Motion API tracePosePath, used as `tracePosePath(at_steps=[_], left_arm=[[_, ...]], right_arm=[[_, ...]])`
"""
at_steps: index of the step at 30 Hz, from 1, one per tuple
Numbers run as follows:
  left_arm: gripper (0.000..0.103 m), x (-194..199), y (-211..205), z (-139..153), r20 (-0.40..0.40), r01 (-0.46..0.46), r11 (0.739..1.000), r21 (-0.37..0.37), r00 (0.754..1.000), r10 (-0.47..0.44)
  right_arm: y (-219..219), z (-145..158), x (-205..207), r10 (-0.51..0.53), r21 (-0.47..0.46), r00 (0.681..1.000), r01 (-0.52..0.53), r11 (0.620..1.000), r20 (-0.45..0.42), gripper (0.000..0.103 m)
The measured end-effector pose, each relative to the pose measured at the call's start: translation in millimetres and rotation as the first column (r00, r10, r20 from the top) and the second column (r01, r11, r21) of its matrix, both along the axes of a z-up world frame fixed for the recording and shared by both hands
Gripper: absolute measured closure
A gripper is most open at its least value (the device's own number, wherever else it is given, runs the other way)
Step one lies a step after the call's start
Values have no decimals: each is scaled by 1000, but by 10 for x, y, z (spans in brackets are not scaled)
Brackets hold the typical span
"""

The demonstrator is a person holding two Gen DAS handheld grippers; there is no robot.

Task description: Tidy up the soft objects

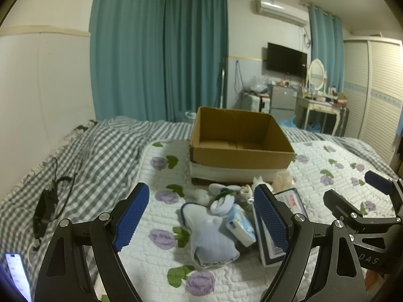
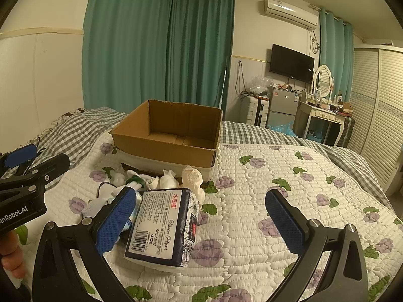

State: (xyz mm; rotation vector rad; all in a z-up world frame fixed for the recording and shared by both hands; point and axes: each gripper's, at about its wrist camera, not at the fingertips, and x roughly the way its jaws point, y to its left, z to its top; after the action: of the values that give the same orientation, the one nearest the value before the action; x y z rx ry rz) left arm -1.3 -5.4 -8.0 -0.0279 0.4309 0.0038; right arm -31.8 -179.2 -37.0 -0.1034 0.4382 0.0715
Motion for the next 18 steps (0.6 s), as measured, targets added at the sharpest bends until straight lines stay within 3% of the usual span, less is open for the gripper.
tracePosePath(at_steps=[10,13,18], left_arm=[[17,9,7,7,-1,2,1000,-2,1000,-2],[17,-6,8,-107,-9,14,1000,-23,1000,-14],[17,-29,44,-146,-39,4,1000,-18,999,-5]], right_arm=[[6,2,0,0,-2,1000,0,1000,0,0],[15,-12,3,6,-7,1000,-6,1000,-2,0],[88,-126,36,65,-24,996,-67,997,-64,0]])
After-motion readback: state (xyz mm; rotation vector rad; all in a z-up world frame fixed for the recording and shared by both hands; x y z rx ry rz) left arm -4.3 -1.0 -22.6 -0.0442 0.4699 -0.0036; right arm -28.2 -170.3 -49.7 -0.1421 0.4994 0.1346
